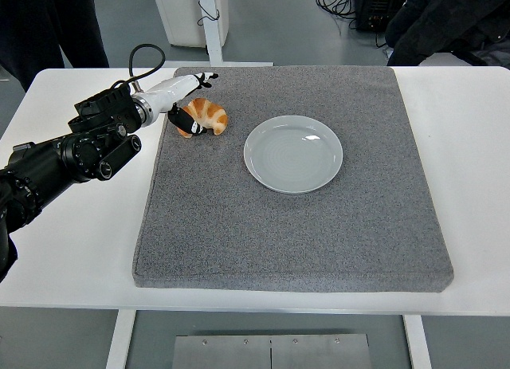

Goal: Place the bread on the plate

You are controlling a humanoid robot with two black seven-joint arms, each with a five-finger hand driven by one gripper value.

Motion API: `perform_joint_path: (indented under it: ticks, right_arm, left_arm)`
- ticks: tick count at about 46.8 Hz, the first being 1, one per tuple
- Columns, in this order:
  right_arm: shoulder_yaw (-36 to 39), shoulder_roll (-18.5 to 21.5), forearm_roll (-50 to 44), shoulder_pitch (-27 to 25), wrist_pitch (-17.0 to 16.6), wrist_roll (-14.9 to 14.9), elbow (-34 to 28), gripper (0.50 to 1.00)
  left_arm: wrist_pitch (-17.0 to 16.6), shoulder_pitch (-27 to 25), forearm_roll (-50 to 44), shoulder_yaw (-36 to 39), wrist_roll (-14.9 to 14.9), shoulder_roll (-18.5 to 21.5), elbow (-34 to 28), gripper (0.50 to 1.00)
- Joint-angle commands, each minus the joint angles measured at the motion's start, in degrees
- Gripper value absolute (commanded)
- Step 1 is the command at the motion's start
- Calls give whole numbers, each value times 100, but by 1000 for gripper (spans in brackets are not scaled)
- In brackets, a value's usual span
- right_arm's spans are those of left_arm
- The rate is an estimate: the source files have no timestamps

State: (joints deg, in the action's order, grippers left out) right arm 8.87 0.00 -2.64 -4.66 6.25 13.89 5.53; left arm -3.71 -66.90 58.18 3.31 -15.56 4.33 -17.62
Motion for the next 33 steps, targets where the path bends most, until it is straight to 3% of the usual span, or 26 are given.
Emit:
perform_joint_path:
  ticks: [1,6,19,27,33]
  right_arm:
    - [1,0,0,0,-1,0,-8,1000]
    - [1,0,0,0,-1,0,1,1000]
    - [1,0,0,0,-1,0,-8,1000]
    - [1,0,0,0,-1,0,1,1000]
    - [1,0,0,0,-1,0,-8,1000]
  left_arm:
    - [2,10,-8,73,0,-116,214,883]
    - [11,54,-17,100,-8,-283,478,852]
    - [20,81,-210,187,-8,-328,487,825]
    - [28,81,-263,407,-140,-363,496,509]
    - [37,81,-298,548,-254,-372,496,500]
